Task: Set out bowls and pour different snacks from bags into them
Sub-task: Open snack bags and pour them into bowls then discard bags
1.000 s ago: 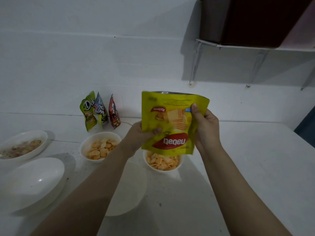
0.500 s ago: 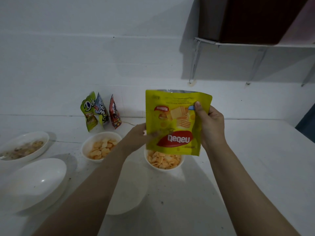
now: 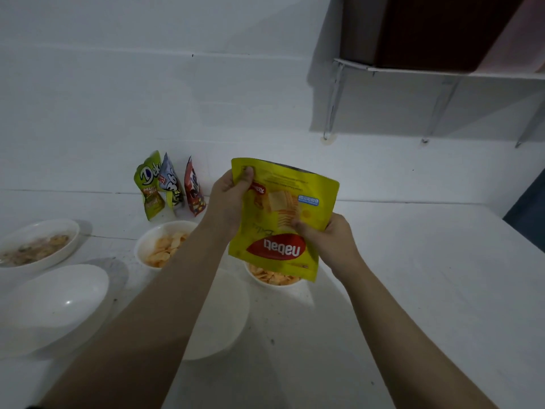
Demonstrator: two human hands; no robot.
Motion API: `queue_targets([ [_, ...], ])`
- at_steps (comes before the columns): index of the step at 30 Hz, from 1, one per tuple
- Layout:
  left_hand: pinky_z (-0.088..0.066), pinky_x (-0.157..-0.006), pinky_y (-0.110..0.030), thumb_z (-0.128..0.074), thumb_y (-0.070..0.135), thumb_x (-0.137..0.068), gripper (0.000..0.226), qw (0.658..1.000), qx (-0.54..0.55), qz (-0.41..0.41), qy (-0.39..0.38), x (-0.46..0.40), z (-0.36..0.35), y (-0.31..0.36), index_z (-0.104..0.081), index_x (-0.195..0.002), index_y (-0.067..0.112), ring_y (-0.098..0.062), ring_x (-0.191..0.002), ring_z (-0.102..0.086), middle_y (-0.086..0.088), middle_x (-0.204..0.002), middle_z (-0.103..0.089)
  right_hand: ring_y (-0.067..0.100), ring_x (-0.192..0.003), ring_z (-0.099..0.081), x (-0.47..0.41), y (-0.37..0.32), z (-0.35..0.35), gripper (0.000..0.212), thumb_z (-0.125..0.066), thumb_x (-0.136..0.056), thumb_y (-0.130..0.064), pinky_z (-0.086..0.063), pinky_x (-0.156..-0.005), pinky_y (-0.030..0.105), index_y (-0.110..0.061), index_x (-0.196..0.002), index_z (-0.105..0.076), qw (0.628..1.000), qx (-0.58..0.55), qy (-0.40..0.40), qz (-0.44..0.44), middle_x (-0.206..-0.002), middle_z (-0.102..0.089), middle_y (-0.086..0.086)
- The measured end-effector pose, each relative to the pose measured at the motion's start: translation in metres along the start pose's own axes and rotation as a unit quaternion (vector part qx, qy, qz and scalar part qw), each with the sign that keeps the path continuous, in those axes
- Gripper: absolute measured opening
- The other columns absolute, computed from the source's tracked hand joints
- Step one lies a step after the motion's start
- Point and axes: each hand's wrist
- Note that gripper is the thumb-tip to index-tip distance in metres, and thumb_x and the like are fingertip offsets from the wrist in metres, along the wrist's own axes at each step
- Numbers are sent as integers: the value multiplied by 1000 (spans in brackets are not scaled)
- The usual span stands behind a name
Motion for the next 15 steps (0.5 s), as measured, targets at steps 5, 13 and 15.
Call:
queue_targets([
  [5, -58, -66, -32, -46, 15, -101, 21, 997, 69, 7, 32, -5, 6, 8, -65, -98, 8, -17, -77, -71, -1, -80, -75, 17, -90, -74, 0, 6, -1, 12, -78, -83, -30, -60, -85, 44, -36, -90, -71, 996, 58, -70, -25, -98, -77, -1],
  [13, -45, -100, -58, -45, 21, -102, 29, 978, 188, 59, 65, -9, 36, -2, -60, -121, 6, -40, -121, -55, -24, -134, -56, 31, -93, -74, 8, 15, -2, 13, -75, -84, -8, -61, -81, 41, -10, -97, -74, 980, -180, 21, -84, -95, -78, 14],
  [15, -43, -101, -61, -44, 24, -102, 40, 977, 193, 73, 60, -8, 37, -3, -51, -133, 1, -43, -124, -52, -26, -138, -51, 25, -91, -74, 14, 19, -7, 13, -72, -85, -5, -61, -79, 36, -5, -98, -72, 954, -278, 74, -86, -96, -78, 12],
])
Point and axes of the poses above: each hand's wrist, its own x-axis away from the middle knuckle, its own z-axis out of the back of the hand, y = z × x
